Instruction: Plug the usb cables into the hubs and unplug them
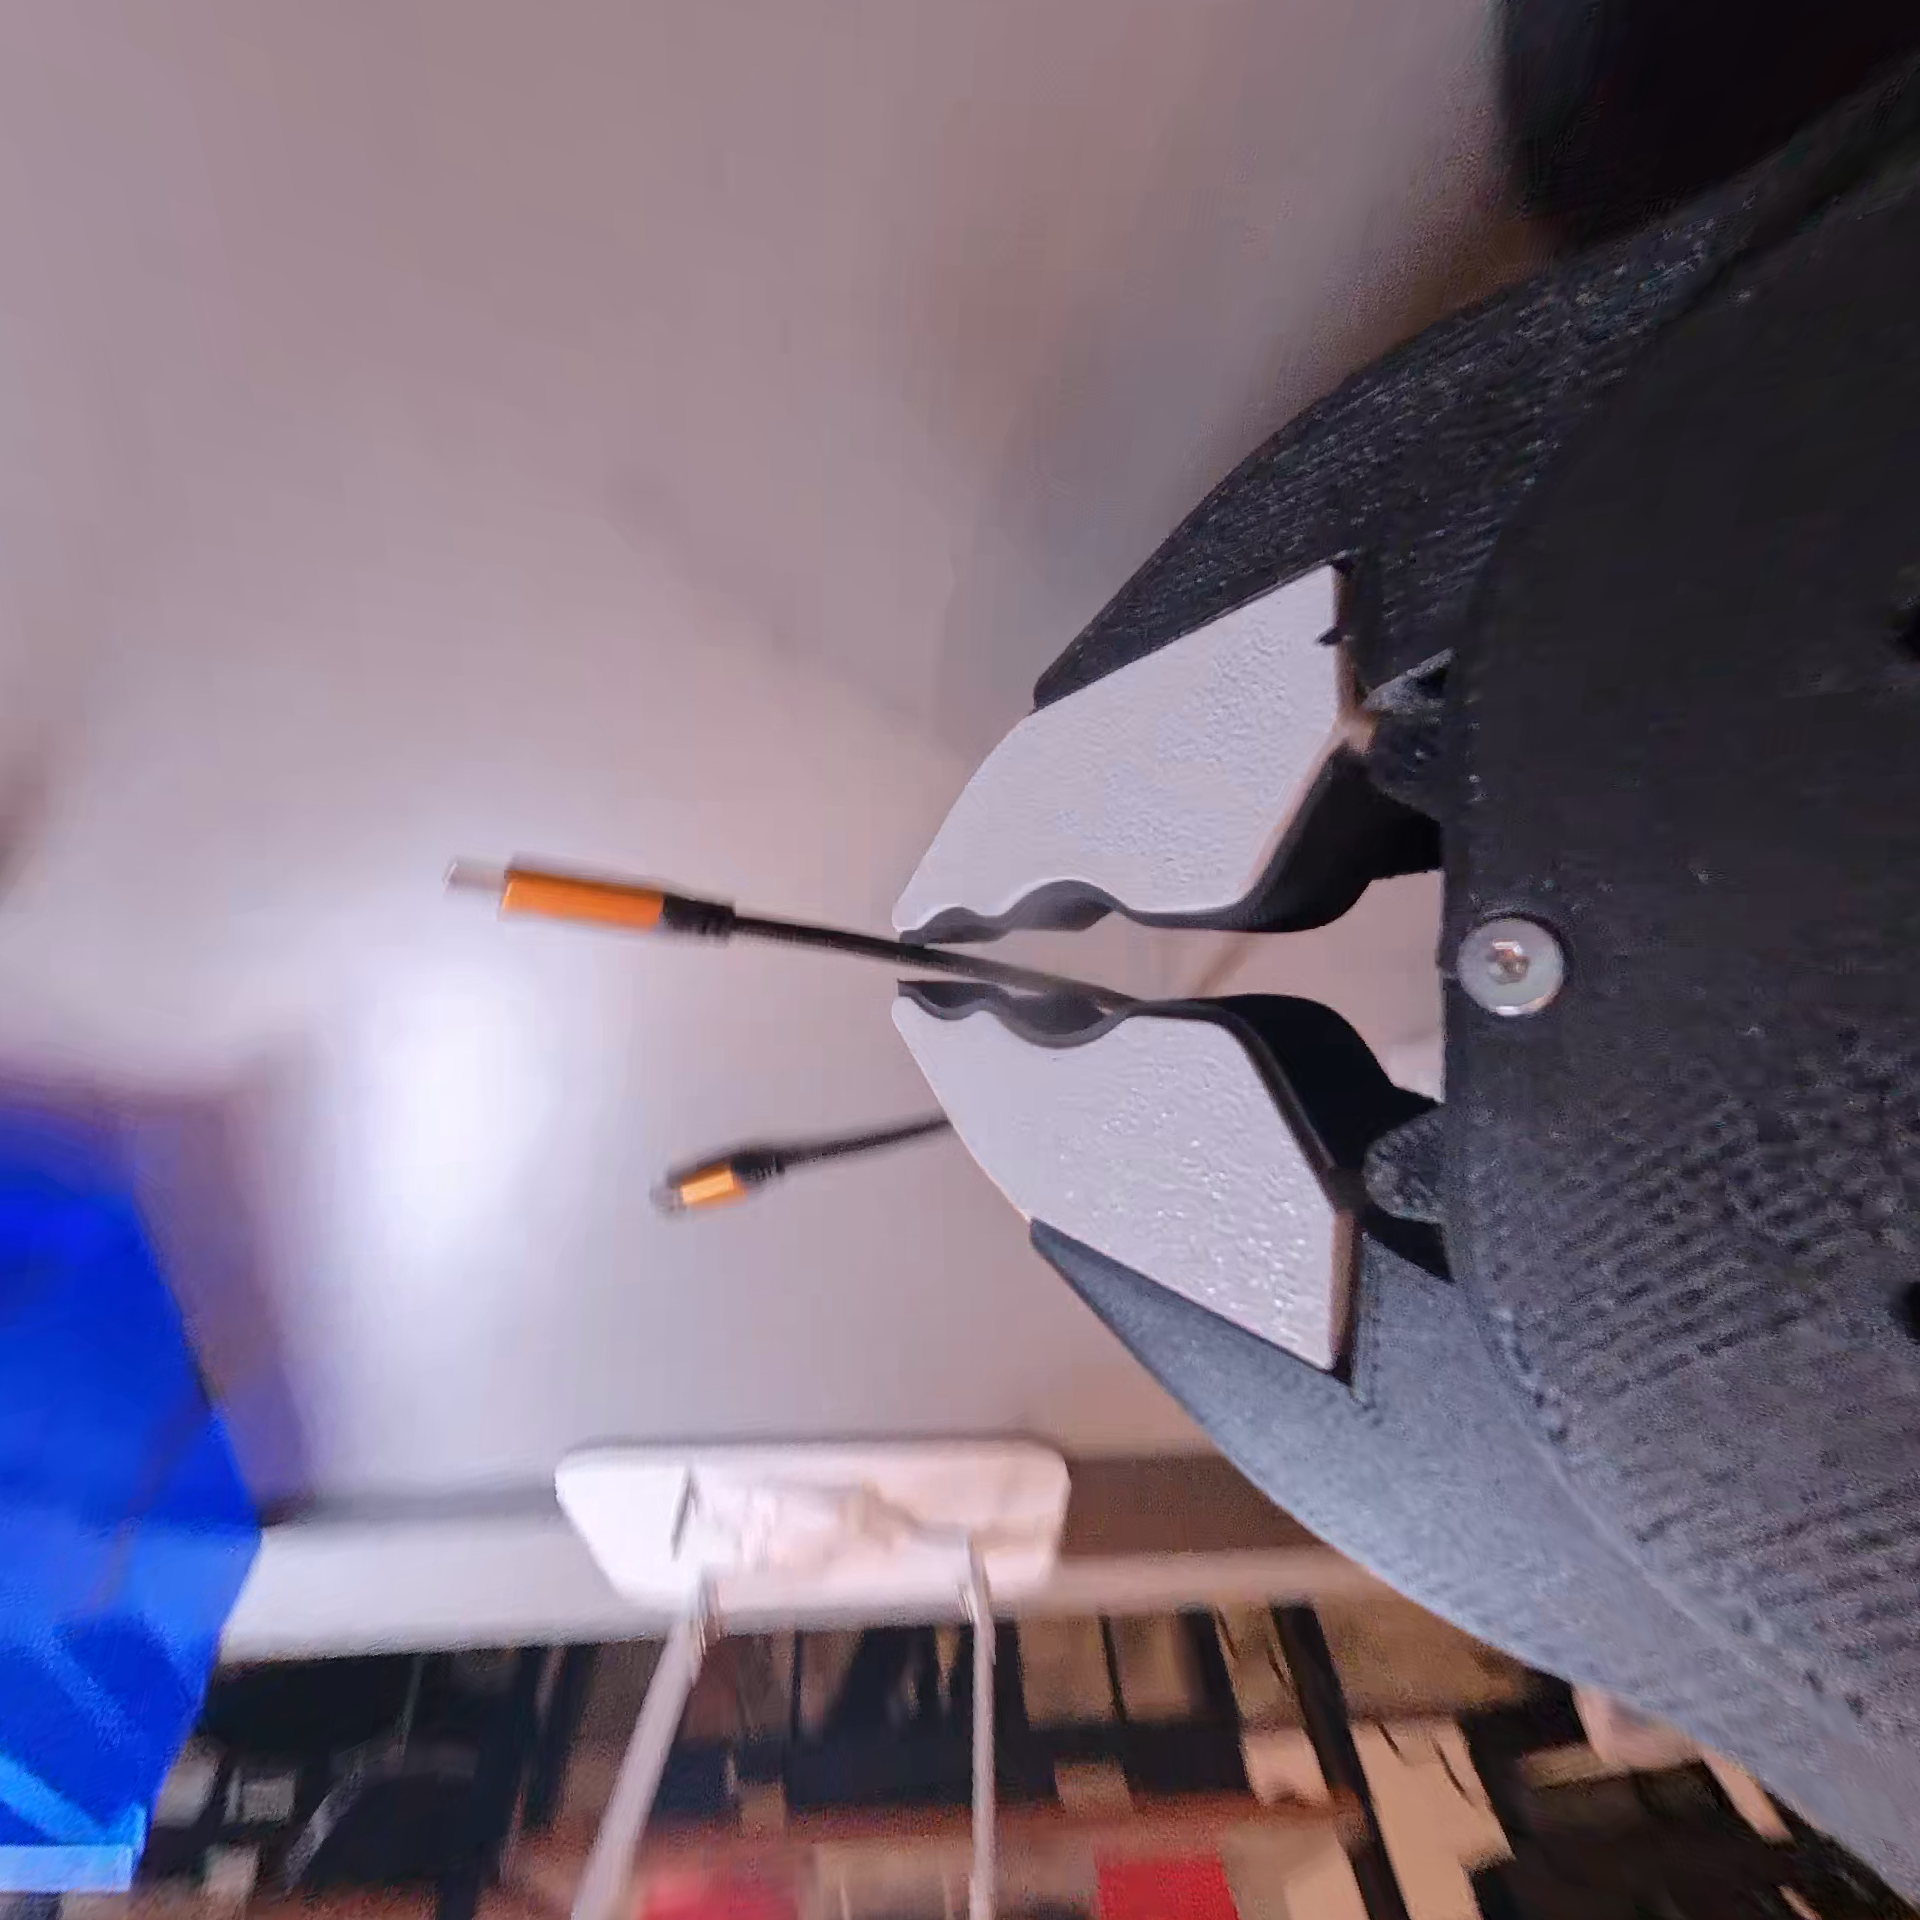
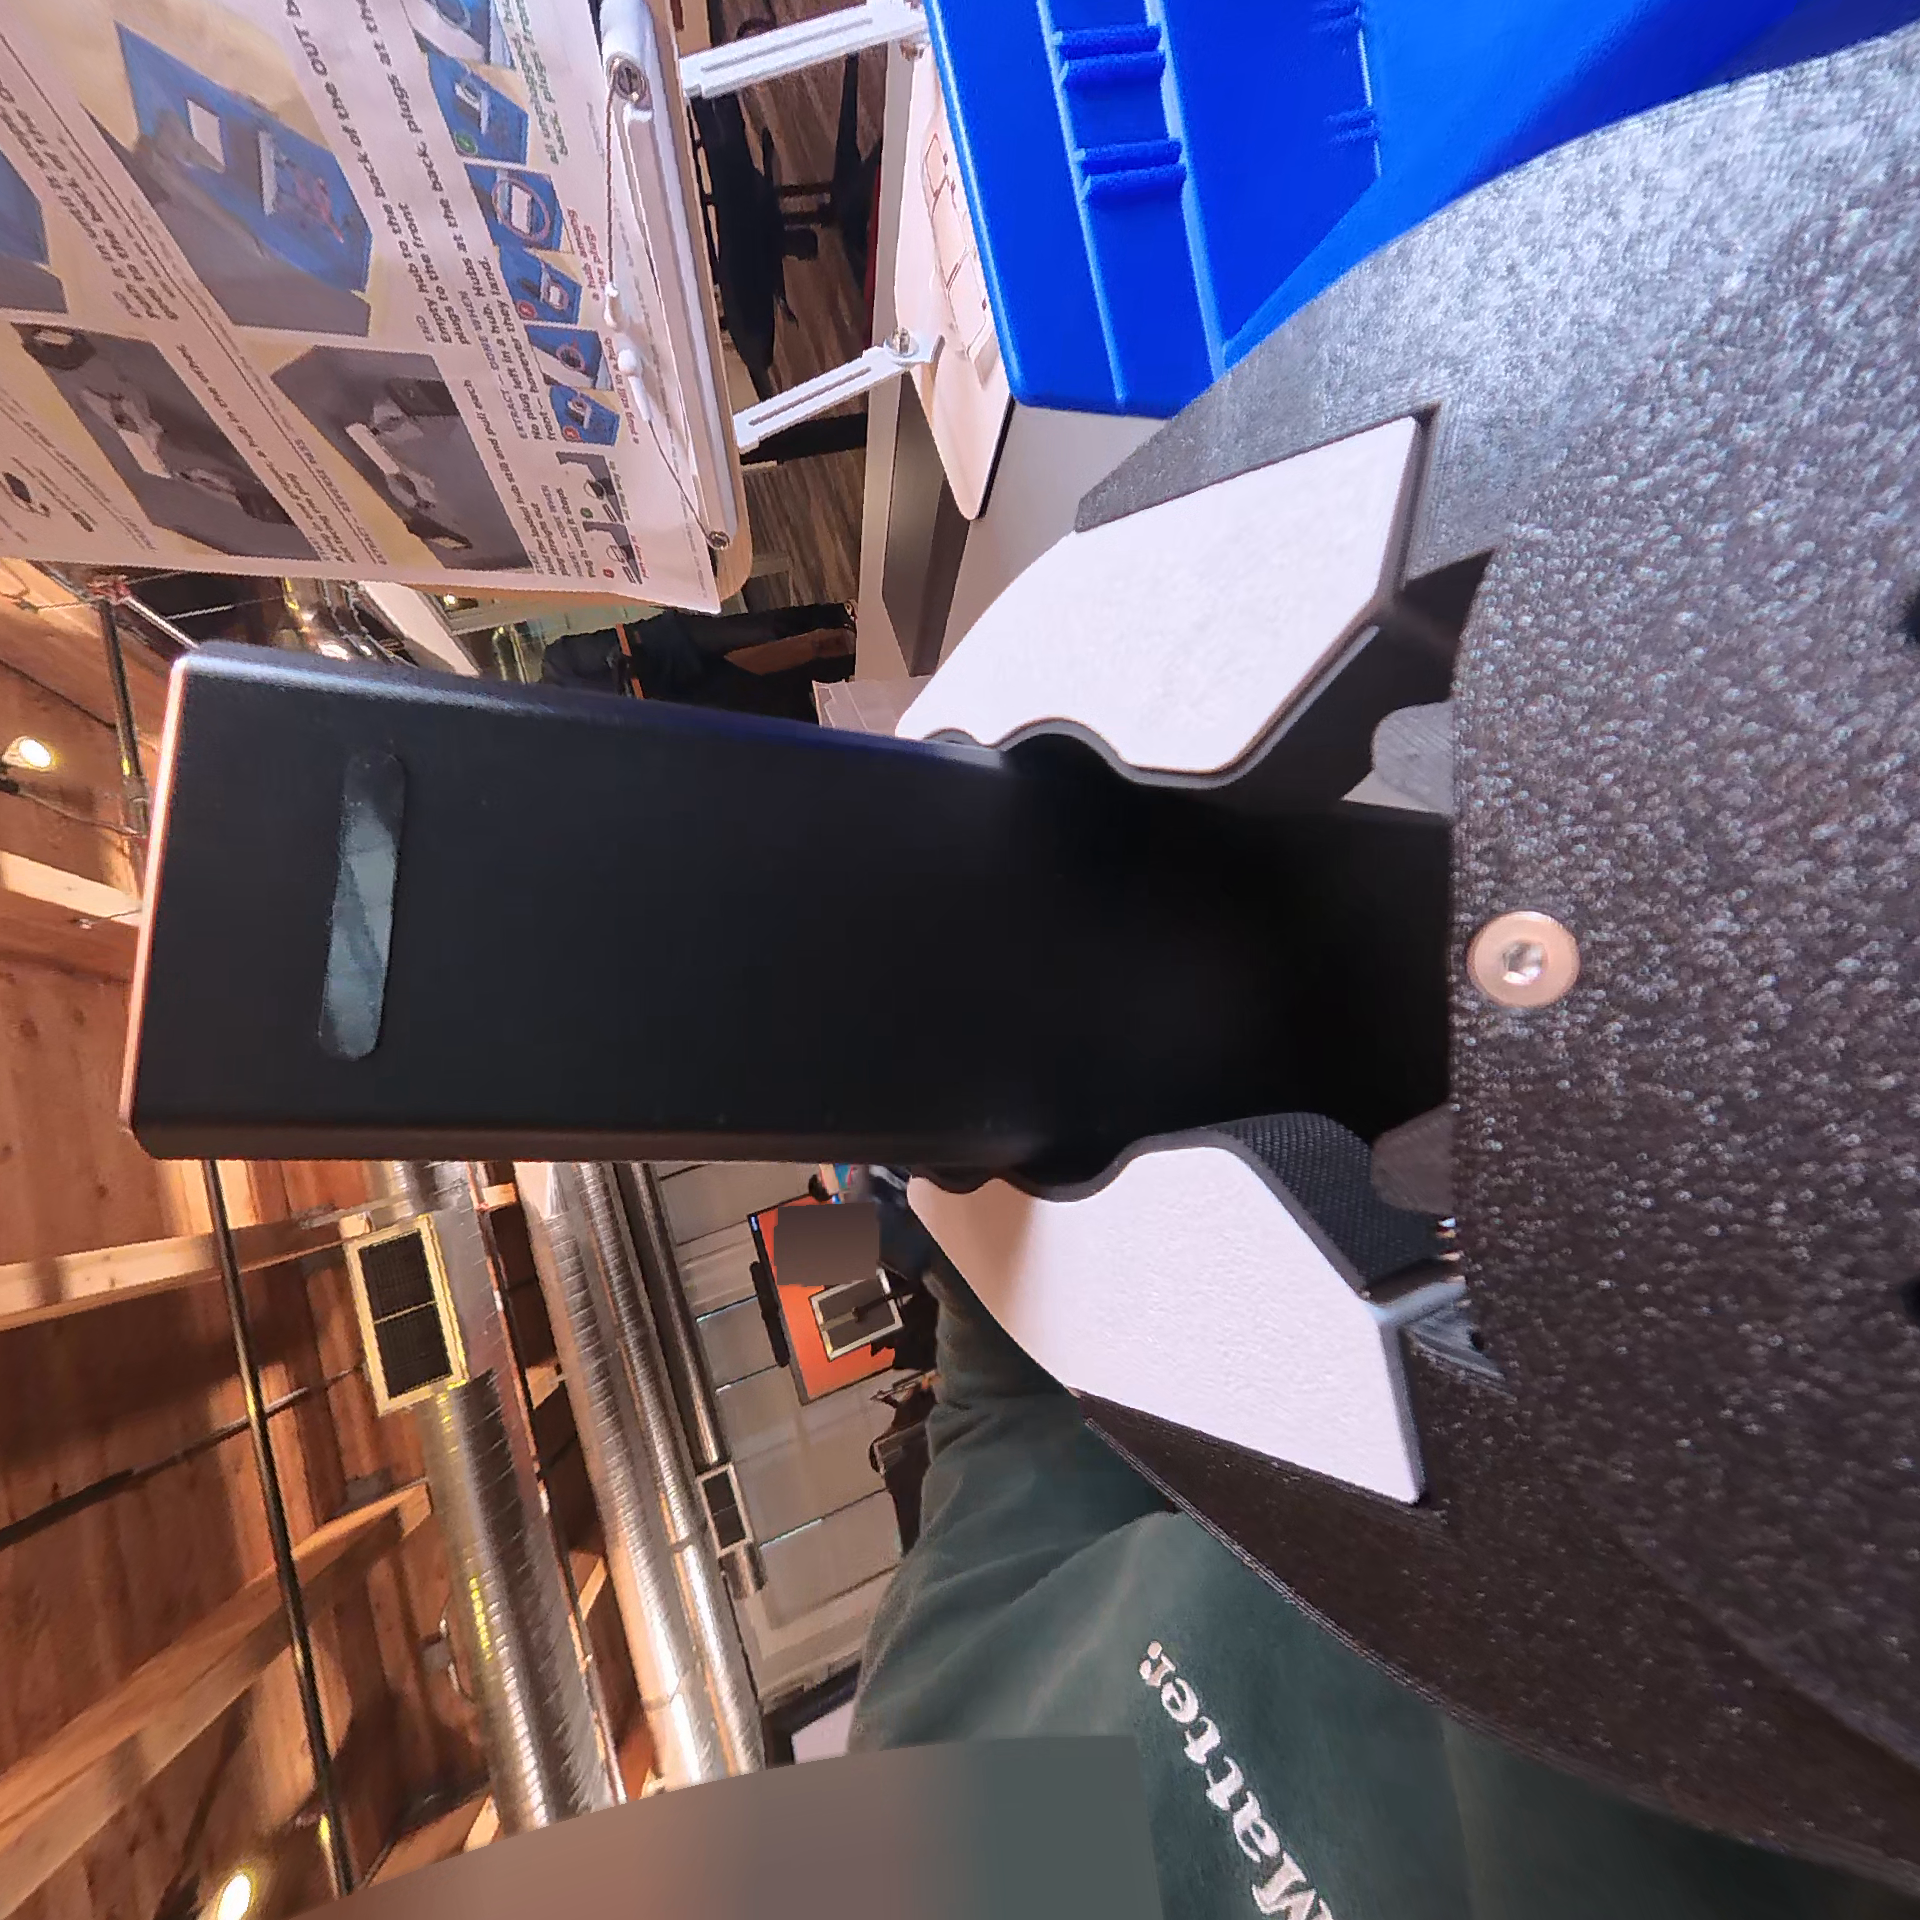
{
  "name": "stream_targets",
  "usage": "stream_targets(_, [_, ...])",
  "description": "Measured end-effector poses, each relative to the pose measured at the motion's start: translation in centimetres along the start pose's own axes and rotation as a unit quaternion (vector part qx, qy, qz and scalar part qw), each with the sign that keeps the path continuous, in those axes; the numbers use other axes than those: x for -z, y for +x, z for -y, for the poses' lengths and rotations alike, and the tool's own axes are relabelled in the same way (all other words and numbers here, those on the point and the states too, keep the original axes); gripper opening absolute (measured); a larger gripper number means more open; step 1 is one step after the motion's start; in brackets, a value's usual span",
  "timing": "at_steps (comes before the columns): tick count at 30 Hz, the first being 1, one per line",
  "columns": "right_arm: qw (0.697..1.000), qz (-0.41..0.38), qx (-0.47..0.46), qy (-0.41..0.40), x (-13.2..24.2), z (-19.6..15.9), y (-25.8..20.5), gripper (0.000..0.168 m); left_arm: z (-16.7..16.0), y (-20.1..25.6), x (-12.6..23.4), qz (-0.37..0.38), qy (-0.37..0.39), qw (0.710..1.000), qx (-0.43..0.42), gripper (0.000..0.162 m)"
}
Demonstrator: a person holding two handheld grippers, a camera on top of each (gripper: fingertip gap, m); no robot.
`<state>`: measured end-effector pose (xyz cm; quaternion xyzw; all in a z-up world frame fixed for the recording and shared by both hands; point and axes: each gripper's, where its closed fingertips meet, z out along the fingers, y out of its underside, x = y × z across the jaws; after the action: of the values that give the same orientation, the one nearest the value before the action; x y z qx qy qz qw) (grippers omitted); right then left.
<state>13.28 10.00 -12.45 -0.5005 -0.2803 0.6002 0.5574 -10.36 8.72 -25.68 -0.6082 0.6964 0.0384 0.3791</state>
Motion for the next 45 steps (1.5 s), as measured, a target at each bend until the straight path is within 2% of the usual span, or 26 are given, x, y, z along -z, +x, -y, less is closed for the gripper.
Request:
stream_targets(2, [1.0, 0.003, -0.003, -0.001, -0.1, -0.1, 0.0, 0.073, 0.4, 3.4, 1.4, -0.084, 0.009, 0.996, 0.03, 0.019])
stream_targets(4, [1.0, 0.005, -0.003, -0.002, -0.2, -0.2, -0.1, 0.073, 1.9, 4.1, 3.7, -0.156, 0.048, 0.982, 0.097, 0.031])
stream_targets(5, [1.0, 0.006, -0.002, -0.003, -0.2, -0.2, -0.1, 0.073, 2.9, 3.4, 4.6, -0.168, 0.08, 0.974, 0.127, 0.03])
stream_targets(7, [1.0, 0.009, 0.0, -0.005, -0.3, -0.2, -0.3, 0.073, 3.9, 0.2, 4.7, -0.14, 0.115, 0.967, 0.179, 0.026])
stream_targets(9, [1.0, 0.011, 0.003, -0.008, -0.4, -0.3, -0.5, 0.073, 3.6, -1.7, 2.6, -0.124, 0.1, 0.964, 0.211, 0.027])
stream_targets(13, [1.0, 0.016, 0.006, -0.008, -0.4, -0.3, -0.8, 0.073, 1.5, -2.0, -4.4, -0.148, 0.011, 0.96, 0.236, 0.052])
stream_targets(14, [1.0, 0.016, 0.006, -0.008, -0.3, -0.3, -0.9, 0.073, 1.2, -2.0, -5.8, -0.155, -0.002, 0.956, 0.248, 0.052])
stream_targets(17, [1.0, 0.018, 0.004, -0.008, -0.3, -0.3, -0.9, 0.073, 1.0, -2.0, -8.4, -0.169, -0.021, 0.951, 0.257, 0.046])
stream_targets(23, [1.0, 0.022, -0.006, -0.011, -0.3, -0.6, -0.8, 0.073, 2.0, -1.2, -8.4, -0.187, -0.024, 0.947, 0.261, 0.018])
stream_targets(25, [1.0, 0.025, -0.007, -0.014, -0.4, -0.7, -0.8, 0.073, 2.0, -1.1, -8.3, -0.175, -0.022, 0.952, 0.251, 0.015])
stream_targets(28, [0.999, 0.04, -0.006, -0.024, -0.7, -1.1, -1.4, 0.073, 2.0, -0.2, -7.4, -0.166, -0.016, 0.964, 0.207, 0.015])
stream_targets(31, [0.997, 0.07, -0.005, -0.04, -1.0, -1.8, -2.5, 0.073, 3.7, 1.5, -4.8, -0.204, 0.041, 0.95, 0.233, 0.015])
stream_targets(35, [0.99, 0.119, -0.014, -0.071, -1.7, -3.2, -4.1, 0.073, 8.0, -0.7, 3.1, -0.219, 0.172, 0.923, 0.266, 0.015])
stream_targets(37, [0.989, 0.122, -0.013, -0.088, -2.4, -4.1, -4.3, 0.073, 10.5, -1.9, 7.5, -0.222, 0.227, 0.912, 0.261, 0.015])
stream_targets(39, [0.987, 0.12, -0.014, -0.101, -3.1, -4.9, -4.3, 0.073, 13.4, -1.8, 10.3, -0.233, 0.264, 0.903, 0.245, 0.015])
stream_targets(41, [0.987, 0.115, -0.01, -0.111, -3.8, -5.5, -4.4, 0.073, 16.1, -0.3, 10.4, -0.259, 0.271, 0.894, 0.244, 0.015])
stream_targets(45, [0.987, 0.105, 0.005, -0.123, -5.1, -6.4, -4.9, 0.073, 18.7, 2.6, 5.8, -0.291, 0.244, 0.879, 0.288, 0.015])
